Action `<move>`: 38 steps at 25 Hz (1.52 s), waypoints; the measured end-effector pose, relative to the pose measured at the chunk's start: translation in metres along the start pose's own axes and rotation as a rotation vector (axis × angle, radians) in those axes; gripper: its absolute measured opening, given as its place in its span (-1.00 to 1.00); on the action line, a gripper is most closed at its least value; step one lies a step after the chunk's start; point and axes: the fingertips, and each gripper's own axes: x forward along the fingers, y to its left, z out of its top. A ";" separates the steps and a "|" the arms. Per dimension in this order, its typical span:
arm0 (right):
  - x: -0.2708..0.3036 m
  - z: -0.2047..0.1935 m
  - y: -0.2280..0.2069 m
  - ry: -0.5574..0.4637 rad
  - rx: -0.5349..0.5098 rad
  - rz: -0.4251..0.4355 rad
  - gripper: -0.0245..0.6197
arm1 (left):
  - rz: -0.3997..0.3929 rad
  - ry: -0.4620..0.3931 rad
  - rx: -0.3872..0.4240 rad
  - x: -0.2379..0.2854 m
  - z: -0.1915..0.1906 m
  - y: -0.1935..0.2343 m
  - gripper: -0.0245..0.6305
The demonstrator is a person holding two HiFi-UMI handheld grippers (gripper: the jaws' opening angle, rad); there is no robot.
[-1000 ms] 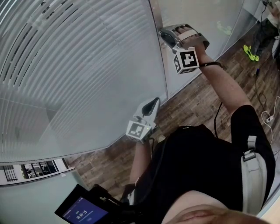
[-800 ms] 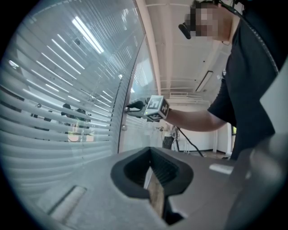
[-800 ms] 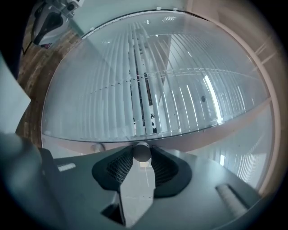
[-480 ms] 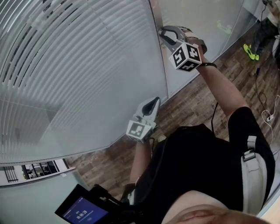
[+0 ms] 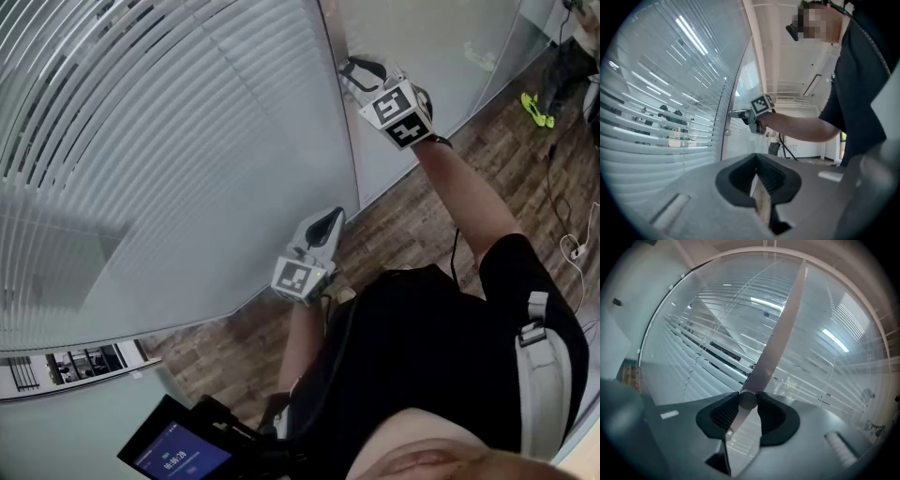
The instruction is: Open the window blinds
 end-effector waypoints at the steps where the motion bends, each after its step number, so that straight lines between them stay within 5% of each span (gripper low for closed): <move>1: 0.000 0.000 0.000 0.001 0.003 0.002 -0.52 | 0.000 -0.001 0.000 0.000 0.000 0.000 -0.92; 31: 0.001 -0.001 0.000 -0.018 0.140 -0.003 -0.51 | 0.003 0.001 -0.010 -0.001 -0.002 -0.002 -0.92; 35: -0.008 -0.002 0.001 -0.062 0.155 0.020 -0.25 | 0.005 -0.001 -0.009 0.000 0.001 -0.001 -0.92; 38: -0.027 0.000 0.006 -0.137 0.218 0.071 -0.24 | 0.010 -0.004 -0.007 -0.002 0.004 0.001 -0.92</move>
